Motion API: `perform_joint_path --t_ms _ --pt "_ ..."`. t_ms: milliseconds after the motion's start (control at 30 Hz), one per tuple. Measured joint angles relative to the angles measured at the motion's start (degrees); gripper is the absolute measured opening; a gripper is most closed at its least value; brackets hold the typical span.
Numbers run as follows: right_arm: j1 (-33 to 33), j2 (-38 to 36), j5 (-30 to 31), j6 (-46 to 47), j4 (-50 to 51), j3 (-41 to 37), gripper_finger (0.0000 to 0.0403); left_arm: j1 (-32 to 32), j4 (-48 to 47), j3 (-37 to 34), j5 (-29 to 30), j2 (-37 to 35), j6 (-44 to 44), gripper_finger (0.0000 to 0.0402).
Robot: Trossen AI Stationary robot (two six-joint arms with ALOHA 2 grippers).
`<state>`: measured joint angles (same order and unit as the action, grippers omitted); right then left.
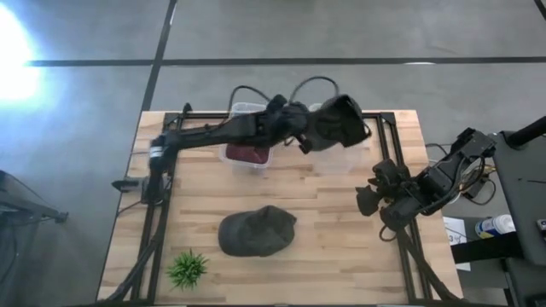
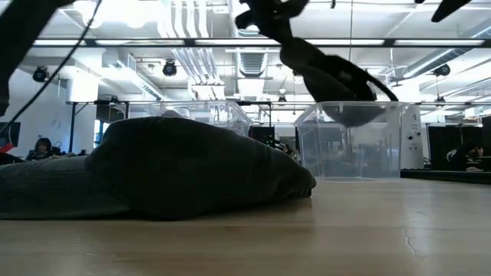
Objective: Pick & Place hat
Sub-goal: Put the black cap into the right transparent bin
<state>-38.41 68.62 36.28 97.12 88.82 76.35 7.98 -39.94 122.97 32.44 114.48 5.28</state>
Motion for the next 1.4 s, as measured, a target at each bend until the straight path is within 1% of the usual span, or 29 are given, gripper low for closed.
perform_joint_path --t_ms 67,100,133,200,233,333,367,400,500,633,767,867,1000,1067,1167,1233,1300,1367,1400 --pt "-0.5 0.0 -0.8 1.1 0.1 -0.6 0.0247 0.7 -10.0 8.8 -0.8 4.9 1.8 0.0014" --pt "-0.8 0.0 -1.3 1.6 0.1 -0.8 0.0247 1.1 -14.0 12.1 -1.5 7.0 2.5 0.0014" --pt "-1.2 0.0 -1.8 2.0 0.1 -1.0 0.0247 1.5 -14.1 11.6 -1.9 7.5 2.7 0.0014" --pt "-1.7 0.0 -2.0 2.9 0.2 -1.4 0.0247 2.0 -10.2 5.6 -3.7 5.4 2.4 0.0014" --pt "-1.9 0.0 -2.1 3.3 0.6 -1.6 0.0247 2.0 -8.1 3.4 -5.5 4.7 2.5 0.0014" --pt "-2.6 0.0 -2.0 4.2 1.0 -2.0 0.0247 1.9 -2.5 -1.1 -14.6 1.9 1.7 0.0014" --pt "-2.6 0.0 -2.0 4.5 1.0 -2.0 0.0247 1.9 -0.4 -2.3 -16.4 1.3 1.7 0.0014" --pt "-2.6 0.0 -2.0 4.7 1.1 -2.2 0.0247 1.8 1.4 -3.6 -16.6 0.8 1.7 0.0015" --pt "-2.6 0.0 -2.0 4.9 1.2 -2.3 0.0247 2.0 3.6 -6.5 -16.1 -0.4 1.9 0.0015" --pt "-2.6 0.0 -1.9 4.9 1.0 -2.5 0.0247 2.3 1.7 -9.9 -14.5 -1.0 2.1 0.0019" --pt "-2.6 0.0 -1.9 4.6 1.0 -2.6 0.0247 1.1 -0.9 -11.3 -14.6 -1.3 -1.7 0.0045" --pt "-2.6 0.0 -1.9 4.5 1.0 -2.7 0.0247 -0.4 -0.1 -11.2 -14.2 -1.3 -9.5 0.0073" --pt "-2.6 0.0 -1.9 4.5 1.0 -2.7 0.0247 -2.5 4.9 -10.6 -8.5 -1.4 -22.1 0.0102" --pt "-2.6 0.0 -1.9 4.5 0.9 -2.7 0.0247 -3.6 8.6 -10.7 -5.1 -1.4 -29.5 0.0106" --pt "-2.6 0.0 -1.8 4.7 0.9 -2.7 0.0247 -4.9 12.8 -10.8 -4.5 -1.4 -37.2 0.0099" --pt "-2.6 0.0 -1.8 4.7 0.8 -2.9 0.0247 -5.2 14.0 -10.8 -4.5 -1.4 -37.9 0.0090" --pt "-2.6 0.0 -1.9 4.9 0.2 -3.3 0.0247 -5.1 12.4 -10.8 -4.4 -1.7 -35.5 0.0083" --pt "-2.6 0.0 -2.3 4.4 -1.7 -4.0 0.0247 -5.1 6.4 -10.9 -4.9 -2.9 -32.2 0.0079" --pt "-2.6 0.0 -3.1 3.5 -3.3 -4.6 0.0247 -5.1 2.9 -10.9 -6.2 -3.8 -30.3 0.0079"
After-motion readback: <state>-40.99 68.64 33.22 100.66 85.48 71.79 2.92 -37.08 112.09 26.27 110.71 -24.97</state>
